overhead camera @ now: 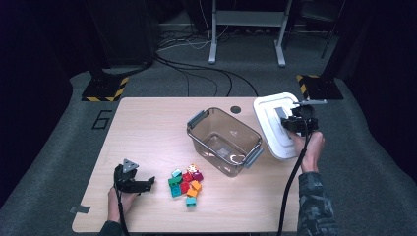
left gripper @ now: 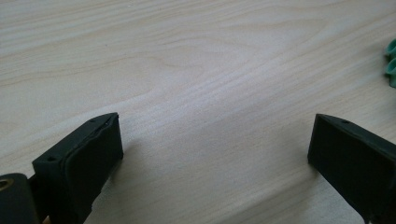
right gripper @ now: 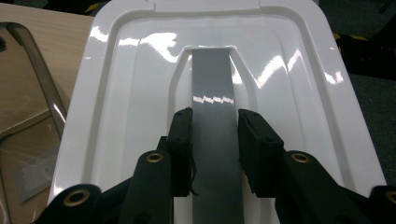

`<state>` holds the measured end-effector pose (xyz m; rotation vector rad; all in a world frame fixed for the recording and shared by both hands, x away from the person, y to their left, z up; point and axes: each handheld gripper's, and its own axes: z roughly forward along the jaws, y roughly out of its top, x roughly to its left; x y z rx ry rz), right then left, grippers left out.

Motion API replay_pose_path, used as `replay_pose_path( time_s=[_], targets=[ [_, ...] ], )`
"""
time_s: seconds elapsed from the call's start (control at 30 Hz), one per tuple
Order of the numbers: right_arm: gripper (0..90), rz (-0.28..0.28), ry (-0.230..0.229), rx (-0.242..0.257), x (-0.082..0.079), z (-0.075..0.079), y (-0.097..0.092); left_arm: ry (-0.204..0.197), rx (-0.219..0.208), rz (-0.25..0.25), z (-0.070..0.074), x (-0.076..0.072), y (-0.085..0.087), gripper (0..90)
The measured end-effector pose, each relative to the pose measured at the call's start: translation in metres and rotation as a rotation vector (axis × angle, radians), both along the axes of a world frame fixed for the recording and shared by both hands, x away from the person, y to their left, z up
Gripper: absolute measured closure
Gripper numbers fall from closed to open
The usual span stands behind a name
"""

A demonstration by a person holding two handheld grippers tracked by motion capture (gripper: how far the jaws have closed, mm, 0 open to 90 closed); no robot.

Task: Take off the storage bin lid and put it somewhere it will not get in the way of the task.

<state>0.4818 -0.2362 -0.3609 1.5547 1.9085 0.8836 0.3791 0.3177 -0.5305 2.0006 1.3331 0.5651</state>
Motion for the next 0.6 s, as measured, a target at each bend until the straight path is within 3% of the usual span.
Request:
replay_pose_path(
  time_s=[0.37,0.6],
  targets=[
    [66.5,-0.067,0.034,0.040,0.001,-0.026,-0.013,0.000,0.001,0.000,0.000,0.000,0.000,2.8],
    [66.5,-0.077,0.053,0.049,0.001,-0.041,-0.016,0.000,0.001,0.000,0.000,0.000,0.000,2.8]
  ],
)
